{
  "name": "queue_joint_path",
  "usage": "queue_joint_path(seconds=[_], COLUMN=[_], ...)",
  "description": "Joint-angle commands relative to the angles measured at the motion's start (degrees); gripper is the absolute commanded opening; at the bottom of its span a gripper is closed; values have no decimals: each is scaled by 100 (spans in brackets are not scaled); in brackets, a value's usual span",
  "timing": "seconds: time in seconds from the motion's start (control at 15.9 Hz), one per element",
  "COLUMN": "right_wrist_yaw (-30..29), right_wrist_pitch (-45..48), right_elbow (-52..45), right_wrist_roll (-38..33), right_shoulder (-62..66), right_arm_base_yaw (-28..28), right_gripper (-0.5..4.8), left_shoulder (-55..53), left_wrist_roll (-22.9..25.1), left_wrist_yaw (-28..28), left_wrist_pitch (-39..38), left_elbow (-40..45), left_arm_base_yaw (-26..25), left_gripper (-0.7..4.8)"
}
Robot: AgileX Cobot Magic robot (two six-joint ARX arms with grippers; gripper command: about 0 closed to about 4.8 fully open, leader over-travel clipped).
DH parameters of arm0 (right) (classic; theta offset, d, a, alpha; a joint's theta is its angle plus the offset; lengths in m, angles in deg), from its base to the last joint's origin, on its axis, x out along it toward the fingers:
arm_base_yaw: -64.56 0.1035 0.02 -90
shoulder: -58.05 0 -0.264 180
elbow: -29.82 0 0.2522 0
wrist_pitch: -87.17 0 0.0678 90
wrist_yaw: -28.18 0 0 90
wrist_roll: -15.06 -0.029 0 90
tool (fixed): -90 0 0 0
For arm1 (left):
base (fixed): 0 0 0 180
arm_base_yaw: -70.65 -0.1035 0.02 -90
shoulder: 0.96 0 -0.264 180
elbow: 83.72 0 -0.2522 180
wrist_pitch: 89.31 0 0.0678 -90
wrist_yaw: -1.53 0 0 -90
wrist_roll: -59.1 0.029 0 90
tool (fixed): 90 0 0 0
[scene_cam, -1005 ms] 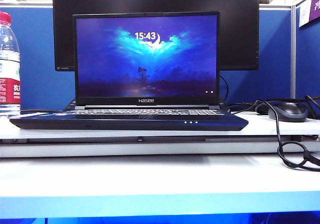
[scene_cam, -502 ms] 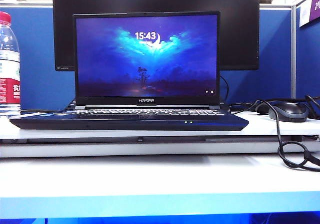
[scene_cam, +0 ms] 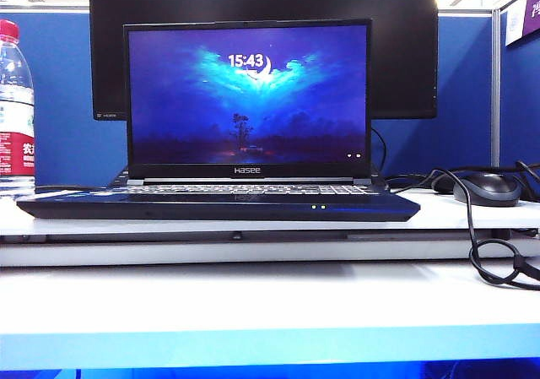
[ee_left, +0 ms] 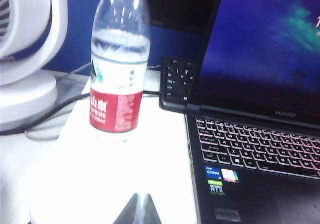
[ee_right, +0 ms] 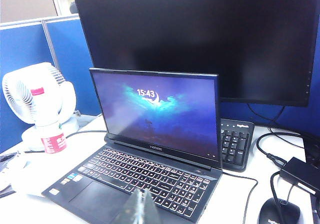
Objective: Open the lid of the black laptop.
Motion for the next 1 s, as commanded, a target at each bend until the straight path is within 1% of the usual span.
queue_joint_path(seconds=[0.06, 0.19, 0.44, 1.0], right_wrist_yaw=[-7, -7, -7, -7], right_wrist_pitch=[87, 87, 87, 87], right_elbow=[20, 20, 20, 20], right_wrist_roll=[-17, -17, -17, -17], right_shoulder=[2, 2, 2, 2], right_arm_base_yaw=[2, 2, 2, 2], right_gripper=[13, 13, 12, 13], left_shoulder=[13, 13, 13, 13], left_wrist_roll=[50, 162, 138, 240], left_wrist_yaw=[31, 94, 140, 162], left_wrist_pitch=[177, 234, 533, 501], left_elbow=[140, 258, 549, 549], left_arm_base_yaw=[0, 0, 0, 9], left_gripper=[21, 21, 21, 22])
